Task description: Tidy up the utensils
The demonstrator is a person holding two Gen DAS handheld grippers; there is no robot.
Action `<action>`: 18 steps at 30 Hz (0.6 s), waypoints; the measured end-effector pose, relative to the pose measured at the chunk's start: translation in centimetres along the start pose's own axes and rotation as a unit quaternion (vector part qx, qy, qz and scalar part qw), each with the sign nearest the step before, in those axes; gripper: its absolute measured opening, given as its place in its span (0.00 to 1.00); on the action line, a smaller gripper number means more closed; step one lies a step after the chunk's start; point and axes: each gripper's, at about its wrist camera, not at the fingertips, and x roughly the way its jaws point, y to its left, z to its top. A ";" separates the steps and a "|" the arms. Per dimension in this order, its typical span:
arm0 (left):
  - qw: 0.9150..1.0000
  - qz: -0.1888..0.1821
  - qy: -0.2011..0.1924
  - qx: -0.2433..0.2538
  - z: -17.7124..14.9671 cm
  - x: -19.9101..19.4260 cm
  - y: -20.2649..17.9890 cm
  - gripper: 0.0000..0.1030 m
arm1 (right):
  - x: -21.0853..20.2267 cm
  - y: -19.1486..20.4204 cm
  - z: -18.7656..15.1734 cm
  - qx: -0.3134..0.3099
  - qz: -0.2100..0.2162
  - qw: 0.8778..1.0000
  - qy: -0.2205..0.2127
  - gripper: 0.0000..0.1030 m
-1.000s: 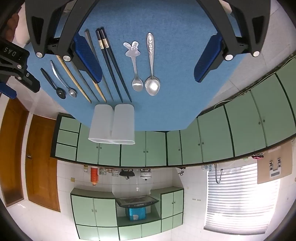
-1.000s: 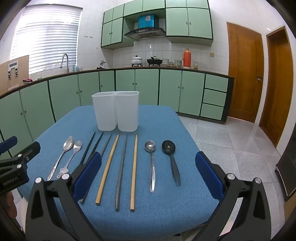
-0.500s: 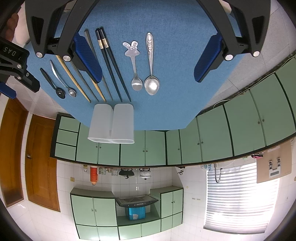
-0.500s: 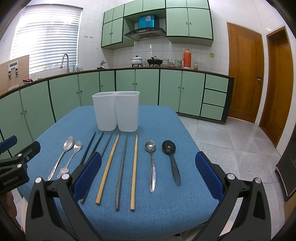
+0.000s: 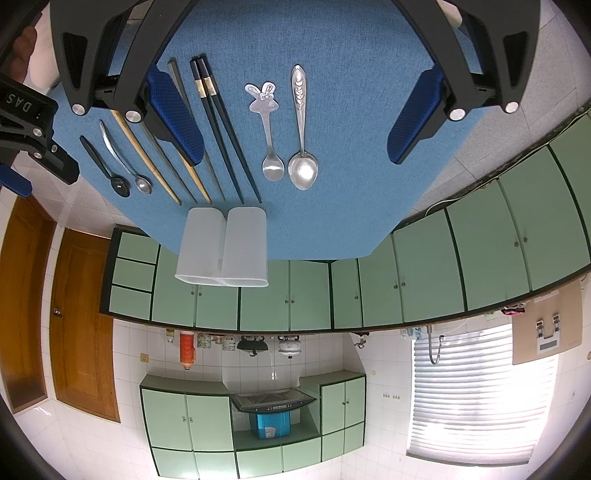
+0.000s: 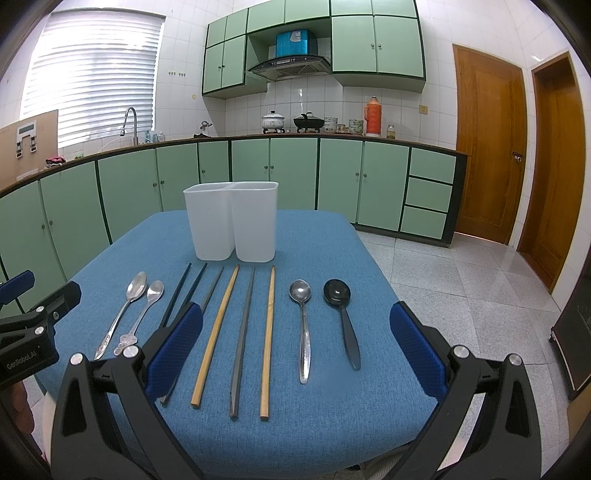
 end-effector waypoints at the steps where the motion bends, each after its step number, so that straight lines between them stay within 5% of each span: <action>1: 1.000 0.000 0.000 0.000 0.0 0.0 0.0 0.94 | 0.0 0.0 0.0 0.000 0.000 1.000 0.000 0.95; 18: 1.000 0.000 0.000 0.000 0.1 -0.1 0.1 0.94 | 0.0 0.0 0.0 0.000 0.000 1.000 0.000 0.95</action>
